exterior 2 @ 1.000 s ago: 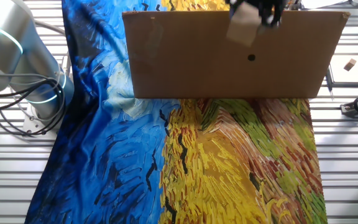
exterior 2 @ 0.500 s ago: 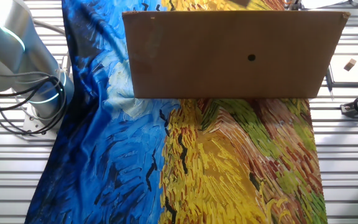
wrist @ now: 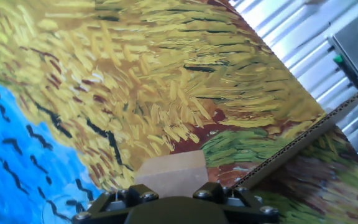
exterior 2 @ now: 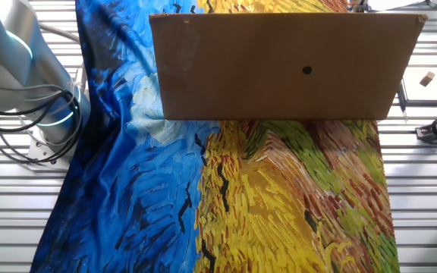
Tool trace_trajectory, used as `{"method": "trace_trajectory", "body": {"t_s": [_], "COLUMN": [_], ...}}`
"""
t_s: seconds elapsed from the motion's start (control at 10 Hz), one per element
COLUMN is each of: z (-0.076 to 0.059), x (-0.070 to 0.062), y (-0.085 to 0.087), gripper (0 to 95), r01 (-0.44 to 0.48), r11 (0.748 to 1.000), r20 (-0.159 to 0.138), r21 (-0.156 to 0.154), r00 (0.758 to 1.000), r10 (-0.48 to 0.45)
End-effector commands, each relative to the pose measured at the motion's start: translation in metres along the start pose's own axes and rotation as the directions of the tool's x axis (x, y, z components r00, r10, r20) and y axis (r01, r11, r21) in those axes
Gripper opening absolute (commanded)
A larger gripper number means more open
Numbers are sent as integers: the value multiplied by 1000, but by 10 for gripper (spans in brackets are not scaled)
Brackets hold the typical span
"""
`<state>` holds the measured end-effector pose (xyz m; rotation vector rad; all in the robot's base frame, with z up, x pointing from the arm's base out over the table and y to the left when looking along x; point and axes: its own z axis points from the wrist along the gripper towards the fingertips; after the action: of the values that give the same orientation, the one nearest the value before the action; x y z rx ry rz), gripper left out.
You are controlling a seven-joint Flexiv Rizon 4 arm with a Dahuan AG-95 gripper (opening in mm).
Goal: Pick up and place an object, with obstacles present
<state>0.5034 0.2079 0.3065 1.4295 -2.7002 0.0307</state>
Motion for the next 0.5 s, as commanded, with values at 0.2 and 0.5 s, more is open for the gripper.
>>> {"method": "trace_trajectory", "body": {"t_s": [0.2, 0.5], "z": [0, 0], "x": [-1, -1], "y": [0, 0], "gripper": [0, 0], "r01": [64, 65], "r11": [998, 998], "r20": [13, 21], "r21": [-15, -17], "r00": [998, 998], "r10": [-64, -64]}}
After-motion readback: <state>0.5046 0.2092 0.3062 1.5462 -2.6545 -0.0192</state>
